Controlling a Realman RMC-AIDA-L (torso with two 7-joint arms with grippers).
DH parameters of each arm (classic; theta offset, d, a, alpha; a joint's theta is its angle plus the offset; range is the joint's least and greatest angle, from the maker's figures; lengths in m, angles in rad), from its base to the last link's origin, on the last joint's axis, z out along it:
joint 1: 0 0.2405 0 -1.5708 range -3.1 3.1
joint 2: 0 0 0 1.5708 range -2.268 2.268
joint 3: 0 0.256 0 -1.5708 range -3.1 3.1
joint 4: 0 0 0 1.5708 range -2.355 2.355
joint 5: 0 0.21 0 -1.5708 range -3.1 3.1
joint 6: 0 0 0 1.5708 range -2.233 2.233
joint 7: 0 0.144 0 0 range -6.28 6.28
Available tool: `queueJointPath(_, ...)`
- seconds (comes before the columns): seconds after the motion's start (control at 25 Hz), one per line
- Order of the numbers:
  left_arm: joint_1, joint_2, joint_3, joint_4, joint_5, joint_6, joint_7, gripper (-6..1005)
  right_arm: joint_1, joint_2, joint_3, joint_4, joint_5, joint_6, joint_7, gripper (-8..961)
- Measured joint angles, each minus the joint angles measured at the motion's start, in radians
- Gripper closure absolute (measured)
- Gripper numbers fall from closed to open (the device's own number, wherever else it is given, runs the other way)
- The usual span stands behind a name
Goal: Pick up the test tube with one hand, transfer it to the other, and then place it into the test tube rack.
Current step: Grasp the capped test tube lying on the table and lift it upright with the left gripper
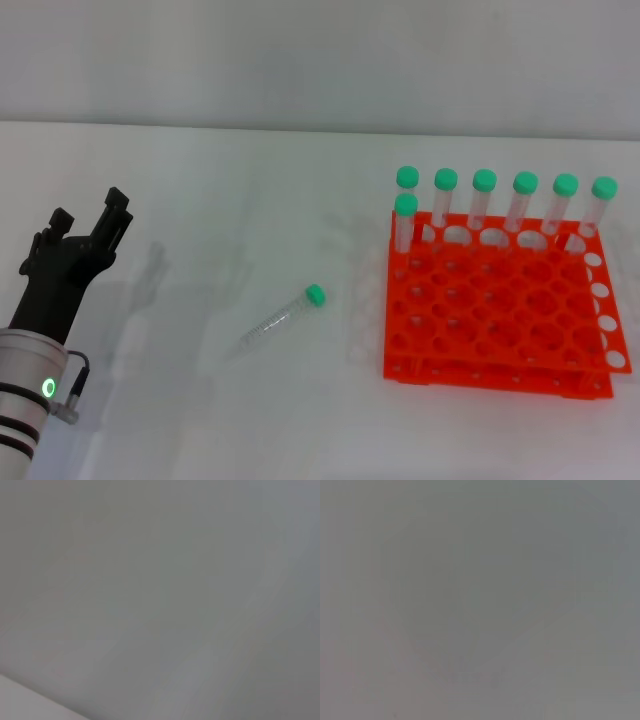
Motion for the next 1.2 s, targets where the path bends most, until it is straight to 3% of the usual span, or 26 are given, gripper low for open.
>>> queueJointPath(0.72,-0.006,0.006,0.002,-0.001,0.015,-0.017,-0.060,107,-0.004,0.000,0.000,0.005,-0.002,0.001,0.001,84)
queueJointPath(0.84,-0.042,0.022,0.001,-0.052,0.070,-0.034,-0.189,107,-0.007,0.000,0.000,0.004,-0.002,0.002,0.001,84)
queueJointPath(1.04,-0.169,0.075,0.001,-0.302,0.338,-0.025,-0.626,106,-0.003,-0.001,-0.004,-0.002,-0.003,0.002,0.001,84)
queueJointPath(1.2,-0.278,0.109,0.026,-0.473,0.525,0.029,-0.864,106,0.001,-0.001,-0.004,-0.003,-0.005,0.002,0.001,84)
